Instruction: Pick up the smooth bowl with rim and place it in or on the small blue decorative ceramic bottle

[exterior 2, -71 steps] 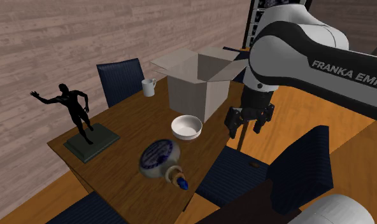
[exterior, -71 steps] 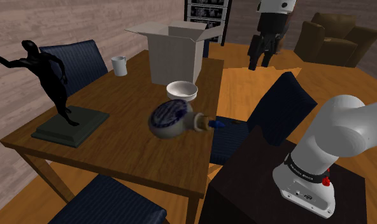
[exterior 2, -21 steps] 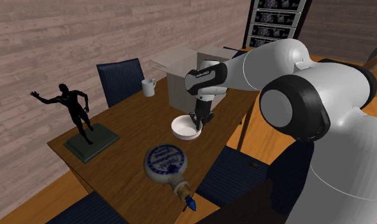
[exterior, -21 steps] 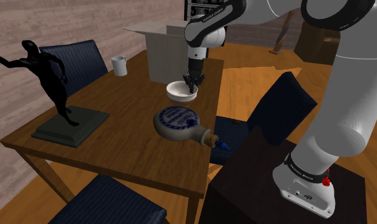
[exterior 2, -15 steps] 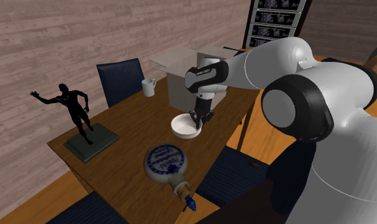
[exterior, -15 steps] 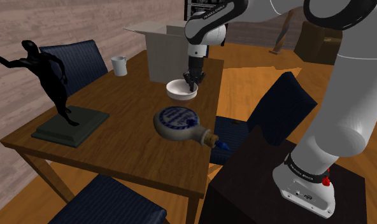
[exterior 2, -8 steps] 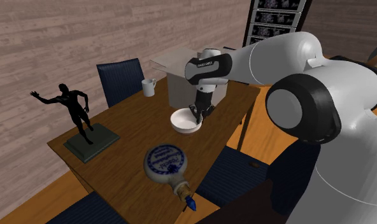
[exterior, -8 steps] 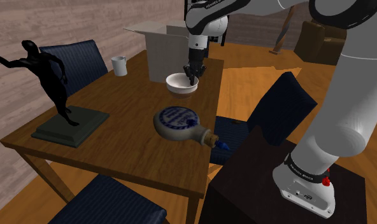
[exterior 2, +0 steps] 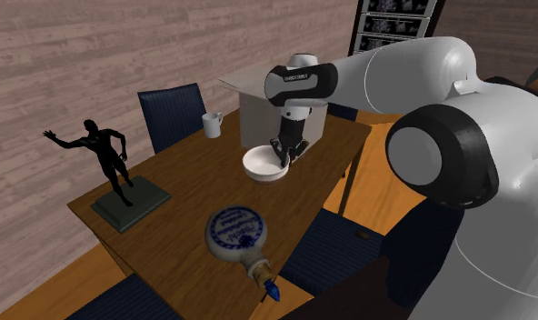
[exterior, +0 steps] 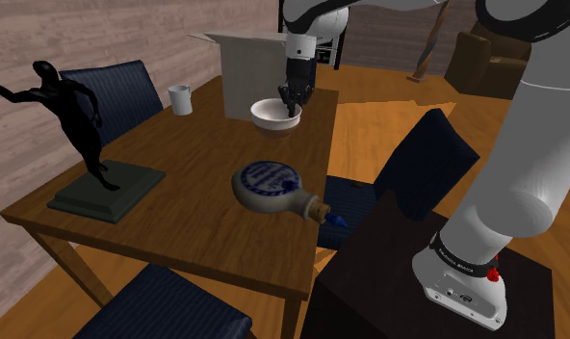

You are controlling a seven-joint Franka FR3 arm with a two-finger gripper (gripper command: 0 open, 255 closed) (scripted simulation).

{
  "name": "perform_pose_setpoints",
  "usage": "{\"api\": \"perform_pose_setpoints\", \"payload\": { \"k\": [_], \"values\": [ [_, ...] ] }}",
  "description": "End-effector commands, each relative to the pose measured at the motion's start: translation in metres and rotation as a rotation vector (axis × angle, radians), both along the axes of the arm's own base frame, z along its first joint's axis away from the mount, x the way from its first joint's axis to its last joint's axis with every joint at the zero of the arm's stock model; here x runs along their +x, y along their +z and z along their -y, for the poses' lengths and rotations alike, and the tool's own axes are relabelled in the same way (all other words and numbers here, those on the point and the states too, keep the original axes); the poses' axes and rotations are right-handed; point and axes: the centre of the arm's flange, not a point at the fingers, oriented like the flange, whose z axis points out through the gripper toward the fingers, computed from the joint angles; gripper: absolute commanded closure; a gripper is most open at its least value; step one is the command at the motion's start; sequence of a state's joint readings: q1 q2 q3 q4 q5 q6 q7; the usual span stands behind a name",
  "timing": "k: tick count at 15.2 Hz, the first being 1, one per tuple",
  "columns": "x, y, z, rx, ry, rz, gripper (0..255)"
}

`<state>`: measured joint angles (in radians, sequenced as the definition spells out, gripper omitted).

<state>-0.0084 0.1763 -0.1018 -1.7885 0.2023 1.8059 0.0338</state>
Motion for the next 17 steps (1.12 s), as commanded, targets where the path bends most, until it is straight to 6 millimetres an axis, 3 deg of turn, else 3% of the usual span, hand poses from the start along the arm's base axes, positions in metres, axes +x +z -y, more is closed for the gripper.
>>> {"api": "perform_pose_setpoints", "payload": {
  "k": [1,17],
  "values": [
    [0.000,0.011,-0.001,0.000,0.000,0.001,255],
    [0.000,0.095,-0.001,0.000,0.000,0.001,255]
  ]
}}
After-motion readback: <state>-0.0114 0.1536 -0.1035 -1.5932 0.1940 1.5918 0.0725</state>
